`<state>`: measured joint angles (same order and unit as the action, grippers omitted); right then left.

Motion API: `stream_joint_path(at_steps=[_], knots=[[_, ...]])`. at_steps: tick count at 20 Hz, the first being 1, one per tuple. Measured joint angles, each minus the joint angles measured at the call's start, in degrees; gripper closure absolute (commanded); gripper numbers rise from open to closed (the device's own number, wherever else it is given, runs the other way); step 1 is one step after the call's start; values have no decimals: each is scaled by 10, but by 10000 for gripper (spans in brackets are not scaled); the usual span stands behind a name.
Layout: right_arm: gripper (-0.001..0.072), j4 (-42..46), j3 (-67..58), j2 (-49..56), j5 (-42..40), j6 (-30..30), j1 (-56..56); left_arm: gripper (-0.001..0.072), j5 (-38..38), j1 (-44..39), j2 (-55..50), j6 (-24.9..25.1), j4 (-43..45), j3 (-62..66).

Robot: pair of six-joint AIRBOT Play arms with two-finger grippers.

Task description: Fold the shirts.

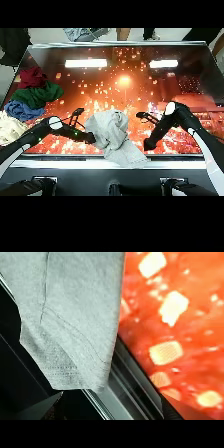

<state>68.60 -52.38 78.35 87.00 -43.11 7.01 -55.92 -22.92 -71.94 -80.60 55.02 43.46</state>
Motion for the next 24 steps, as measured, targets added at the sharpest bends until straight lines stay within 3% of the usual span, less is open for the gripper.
stream_joint_path(at_steps=[1,2,7,11,12,13,19,24], knots=[[-5,-2,11,2,-3,1,0,651,11,-4,-5,1,-2,-2],[-1,-6,23,7,-7,1,0,677,19,-8,-10,2,-4,-4],[27,-61,59,35,-23,2,0,679,32,-16,-18,16,-9,2],[281,-94,67,56,-40,-30,0,679,33,-17,-19,23,-10,13],[537,-100,69,59,-46,-33,0,679,33,-17,-19,24,-10,15],[669,-104,69,62,-56,-38,1,679,33,-17,-18,27,-10,16],[672,-117,56,52,-49,-35,0,680,-4,-14,-8,40,23,32],[672,-60,-87,-56,-51,-49,0,680,-68,-1,71,-5,203,163]])
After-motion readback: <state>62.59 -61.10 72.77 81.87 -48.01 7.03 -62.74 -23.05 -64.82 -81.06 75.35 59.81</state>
